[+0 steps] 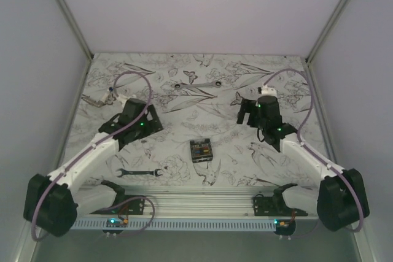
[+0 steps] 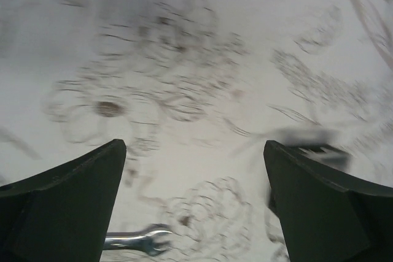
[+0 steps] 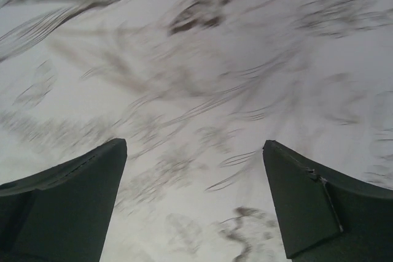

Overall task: Snap on the fuse box
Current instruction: Close the fuse box cover on the fuse box base, then reset both arms

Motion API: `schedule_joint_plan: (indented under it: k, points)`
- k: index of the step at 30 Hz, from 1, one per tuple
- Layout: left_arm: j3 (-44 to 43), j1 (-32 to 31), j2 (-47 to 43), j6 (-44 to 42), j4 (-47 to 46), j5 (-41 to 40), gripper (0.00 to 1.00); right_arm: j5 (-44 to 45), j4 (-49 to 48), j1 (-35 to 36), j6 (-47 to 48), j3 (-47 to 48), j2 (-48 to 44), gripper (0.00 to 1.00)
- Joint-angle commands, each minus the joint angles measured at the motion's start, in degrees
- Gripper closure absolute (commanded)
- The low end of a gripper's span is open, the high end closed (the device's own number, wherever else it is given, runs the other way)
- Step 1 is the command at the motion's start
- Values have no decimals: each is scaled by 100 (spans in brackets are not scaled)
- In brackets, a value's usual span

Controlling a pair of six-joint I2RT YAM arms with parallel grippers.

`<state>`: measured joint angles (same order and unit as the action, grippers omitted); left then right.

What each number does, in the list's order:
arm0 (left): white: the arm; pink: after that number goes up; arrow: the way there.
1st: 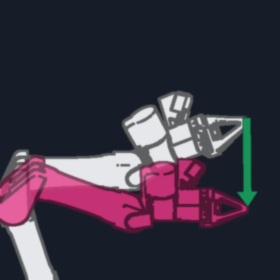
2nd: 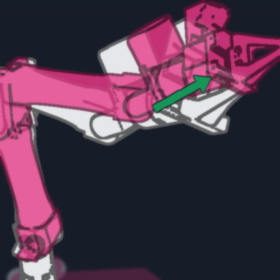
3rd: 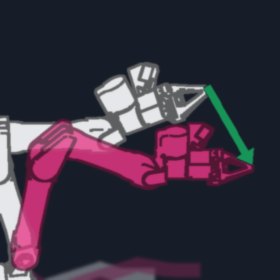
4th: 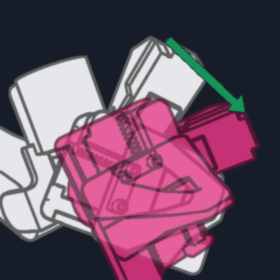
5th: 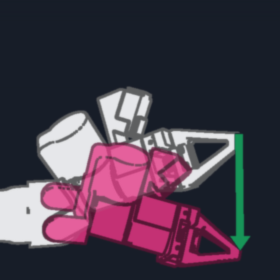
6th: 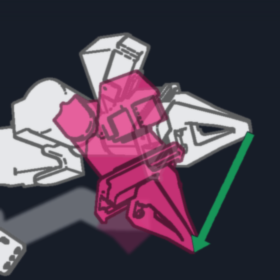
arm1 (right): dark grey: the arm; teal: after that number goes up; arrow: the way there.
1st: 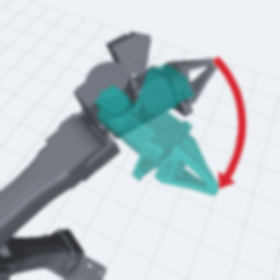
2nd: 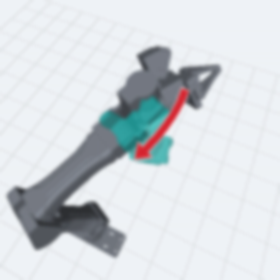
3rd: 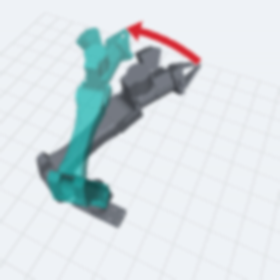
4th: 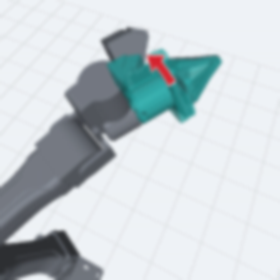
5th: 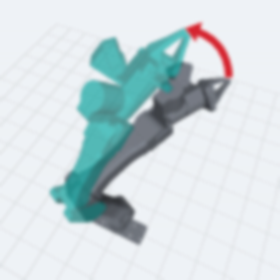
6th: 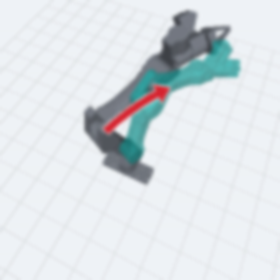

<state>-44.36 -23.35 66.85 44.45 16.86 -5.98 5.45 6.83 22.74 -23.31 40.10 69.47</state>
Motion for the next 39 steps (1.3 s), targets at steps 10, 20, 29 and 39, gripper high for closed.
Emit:
schedule_joint_plan:
  k: [10,20,29,39]
  points:
    - [1301,1399,-435,-2504,-1623,-2799,1,3142,-4502,-620,1796,-1814,216,1]
    - [2380,1778,382,-3388,-4914,-1908,1,2539,-6568,-1031,1902,-2877,416,1]
    - [2413,1993,1530,-4064,-6325,-816,1,631,-7215,-1766,2053,-2556,1572,1]
    - [2283,2197,1948,-4216,-6468,98,0,287,-7167,-1930,2016,-2532,1657,1]
